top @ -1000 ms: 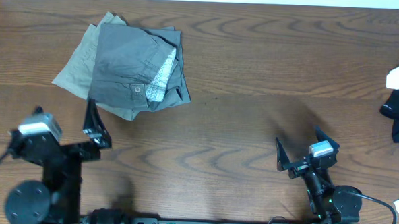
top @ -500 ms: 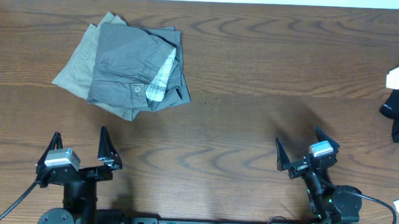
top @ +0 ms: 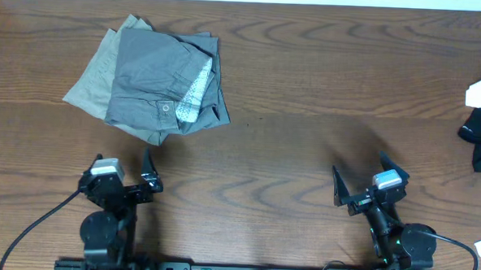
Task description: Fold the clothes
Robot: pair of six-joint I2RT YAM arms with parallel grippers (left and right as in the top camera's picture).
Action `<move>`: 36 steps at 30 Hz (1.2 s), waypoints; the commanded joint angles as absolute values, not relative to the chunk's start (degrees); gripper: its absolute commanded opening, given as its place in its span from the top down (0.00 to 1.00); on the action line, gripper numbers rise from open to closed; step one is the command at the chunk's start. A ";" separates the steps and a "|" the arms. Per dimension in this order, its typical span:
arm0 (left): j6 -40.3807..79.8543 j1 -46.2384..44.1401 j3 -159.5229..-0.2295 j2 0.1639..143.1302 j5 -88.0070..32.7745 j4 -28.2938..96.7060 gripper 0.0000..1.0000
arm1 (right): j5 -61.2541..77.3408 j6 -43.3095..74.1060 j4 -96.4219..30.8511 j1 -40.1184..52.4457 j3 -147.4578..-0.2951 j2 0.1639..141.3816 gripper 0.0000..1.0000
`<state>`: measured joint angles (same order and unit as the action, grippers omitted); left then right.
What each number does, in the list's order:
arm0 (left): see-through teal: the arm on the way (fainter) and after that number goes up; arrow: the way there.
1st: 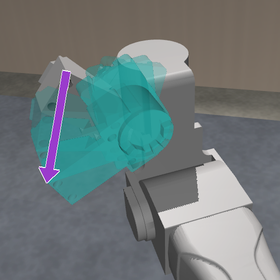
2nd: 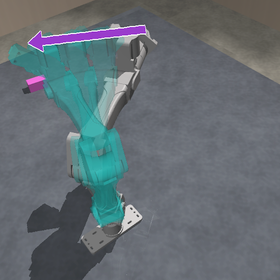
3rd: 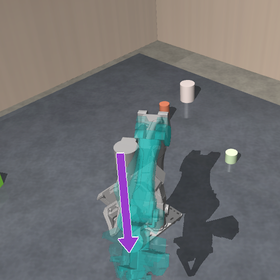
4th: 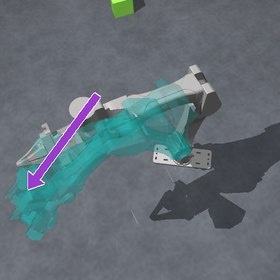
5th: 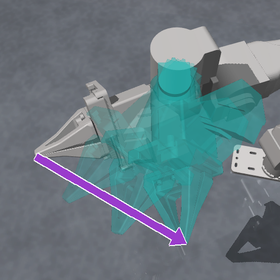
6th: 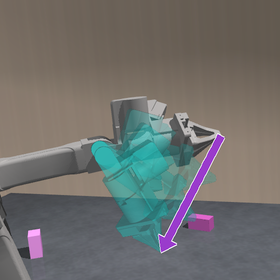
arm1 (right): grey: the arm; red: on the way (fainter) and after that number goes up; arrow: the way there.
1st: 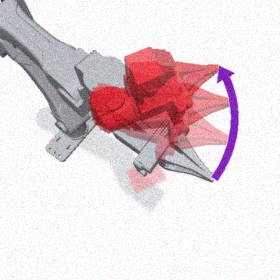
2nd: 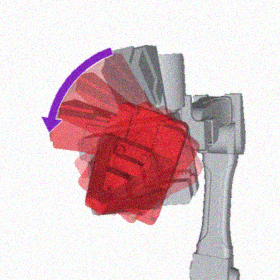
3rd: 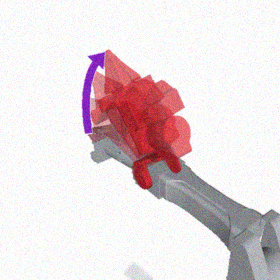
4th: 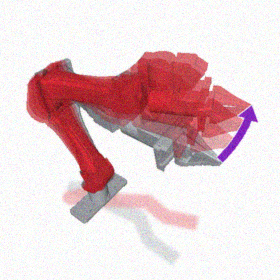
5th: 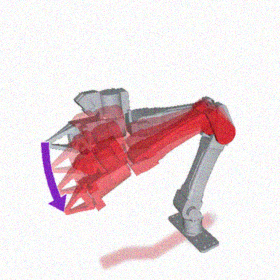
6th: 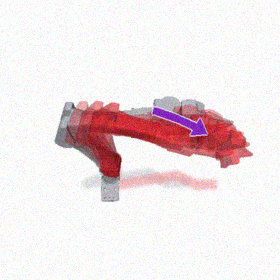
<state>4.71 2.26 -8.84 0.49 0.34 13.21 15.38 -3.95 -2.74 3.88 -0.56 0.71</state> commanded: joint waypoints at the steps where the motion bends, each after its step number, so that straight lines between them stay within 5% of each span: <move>1: 5.26 2.55 -6.70 0.12 -0.01 12.43 0.02 | 15.00 -3.25 -2.79 4.03 -0.32 0.38 0.01; 36: 5.23 2.07 -2.33 0.23 0.03 8.56 0.02 | 15.00 -3.25 -2.76 4.03 -0.32 0.38 0.01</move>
